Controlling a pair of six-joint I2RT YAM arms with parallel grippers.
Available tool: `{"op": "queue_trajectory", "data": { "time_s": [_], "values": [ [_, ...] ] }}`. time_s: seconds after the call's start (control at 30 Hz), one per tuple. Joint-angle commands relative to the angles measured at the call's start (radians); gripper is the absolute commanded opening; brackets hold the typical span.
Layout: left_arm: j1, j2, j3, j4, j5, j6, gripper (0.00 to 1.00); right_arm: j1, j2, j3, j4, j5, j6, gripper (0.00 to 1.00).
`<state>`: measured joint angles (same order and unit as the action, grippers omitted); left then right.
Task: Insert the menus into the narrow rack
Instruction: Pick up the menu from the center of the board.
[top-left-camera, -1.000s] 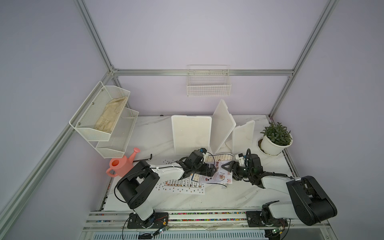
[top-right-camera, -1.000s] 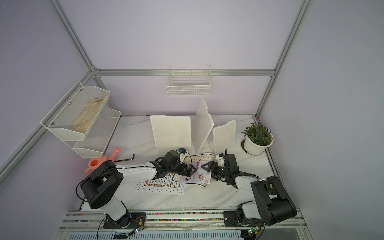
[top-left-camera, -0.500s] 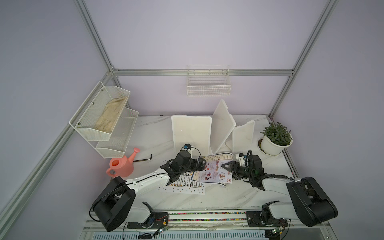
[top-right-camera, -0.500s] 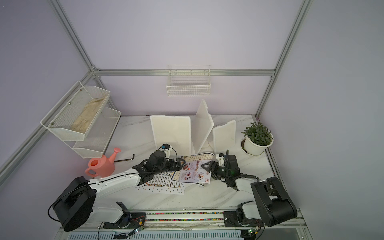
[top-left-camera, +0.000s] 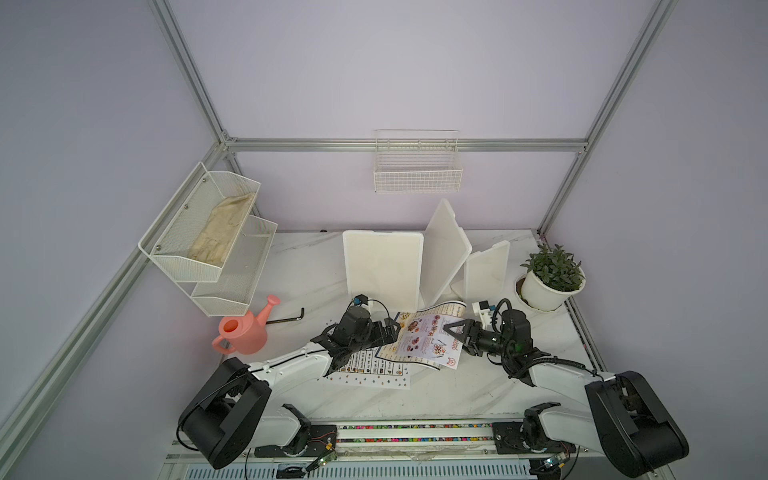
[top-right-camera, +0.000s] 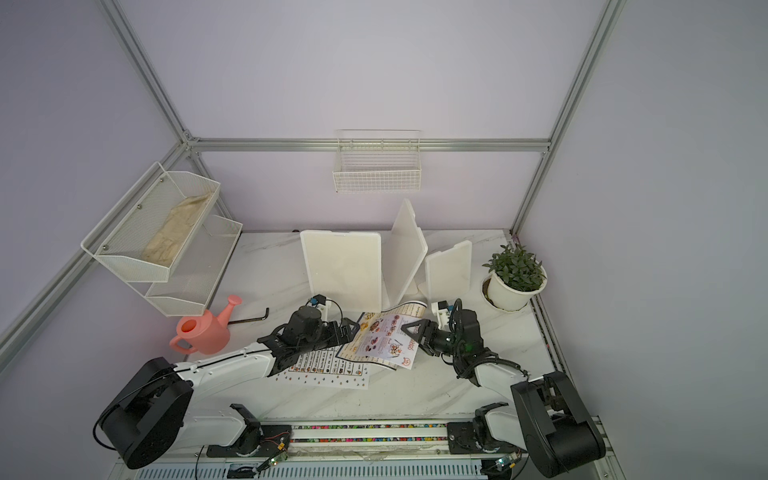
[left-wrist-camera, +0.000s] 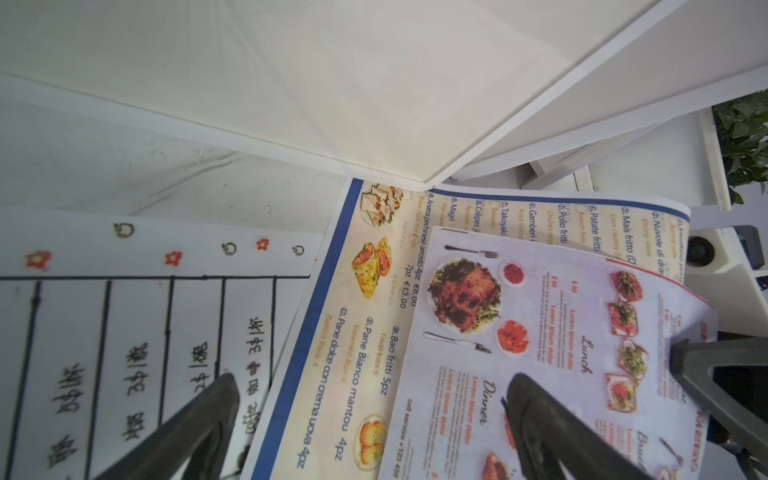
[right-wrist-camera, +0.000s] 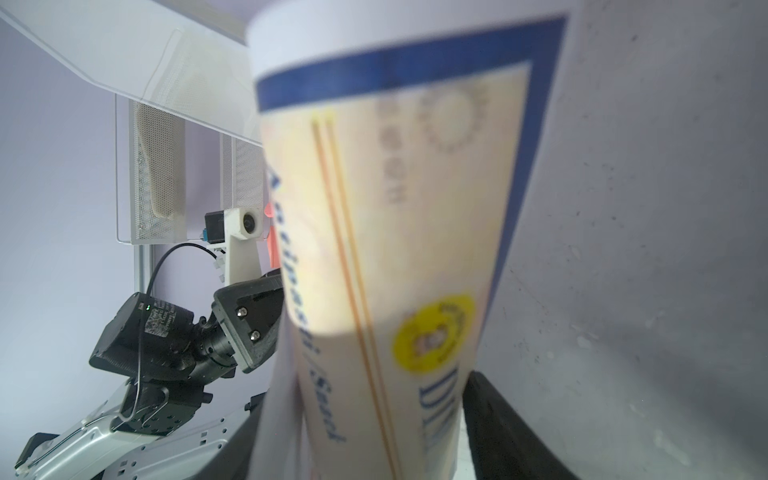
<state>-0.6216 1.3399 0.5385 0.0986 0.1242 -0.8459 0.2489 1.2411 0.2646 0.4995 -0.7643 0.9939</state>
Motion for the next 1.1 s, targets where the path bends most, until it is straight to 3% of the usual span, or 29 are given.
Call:
{"op": "queue_trajectory", "data": {
  "time_s": [0.0,0.17,0.43,0.83,1.07],
  "values": [
    [0.004,0.009,0.008,0.013,0.027,-0.008,1.0,0.005,-0.007,0.008,-0.02,0.008,0.003,0.65],
    [-0.013,-0.089,0.01,-0.115,-0.059,-0.078,1.0,0.005,0.001,0.018,-0.038,0.019,0.001,0.65],
    [-0.148,-0.205,-0.046,-0.188,-0.202,-0.353,0.99,0.012,-0.005,0.021,-0.076,0.026,0.009,0.65],
    [-0.374,-0.177,-0.16,0.024,-0.397,-0.653,0.95,0.039,-0.002,0.046,-0.126,0.047,0.026,0.65],
    [-0.411,-0.094,-0.173,0.17,-0.424,-0.715,0.92,0.049,0.02,0.058,-0.13,0.03,0.02,0.65]
  ]
}}
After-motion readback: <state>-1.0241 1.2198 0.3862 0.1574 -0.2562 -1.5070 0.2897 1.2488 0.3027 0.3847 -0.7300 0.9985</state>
